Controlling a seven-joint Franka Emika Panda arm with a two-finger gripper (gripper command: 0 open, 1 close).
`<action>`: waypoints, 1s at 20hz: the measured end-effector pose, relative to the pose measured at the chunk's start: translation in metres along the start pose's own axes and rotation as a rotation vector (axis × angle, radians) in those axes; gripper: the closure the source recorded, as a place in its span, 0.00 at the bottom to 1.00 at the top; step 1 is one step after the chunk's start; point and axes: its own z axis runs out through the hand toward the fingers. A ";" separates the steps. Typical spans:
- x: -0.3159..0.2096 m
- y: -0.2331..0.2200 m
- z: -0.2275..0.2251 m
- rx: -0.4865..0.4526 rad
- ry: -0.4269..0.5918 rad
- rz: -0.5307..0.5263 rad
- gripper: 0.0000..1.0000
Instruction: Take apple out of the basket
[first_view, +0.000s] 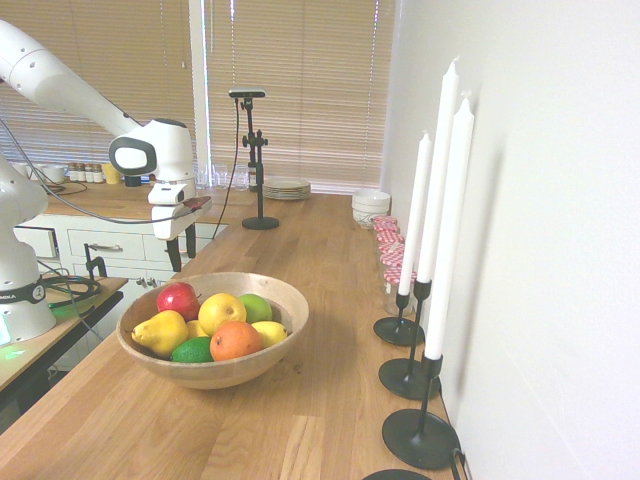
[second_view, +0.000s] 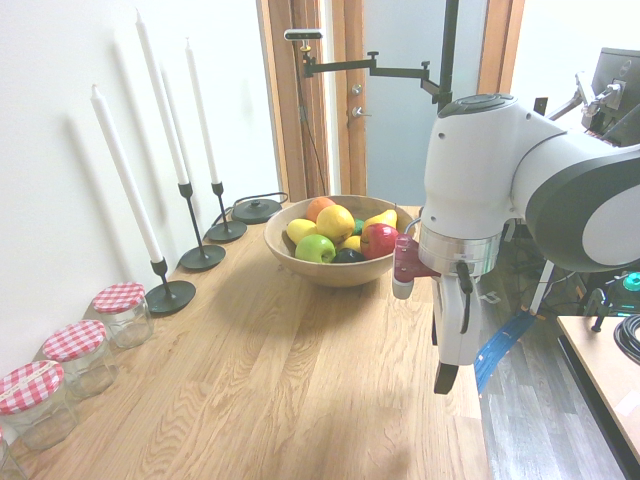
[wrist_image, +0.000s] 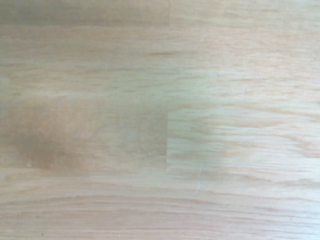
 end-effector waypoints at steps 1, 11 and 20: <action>0.000 0.000 0.000 -0.001 -0.001 0.000 0.00; 0.058 0.026 -0.059 0.021 0.048 0.103 0.00; 0.114 0.117 -0.126 0.062 0.090 0.210 0.00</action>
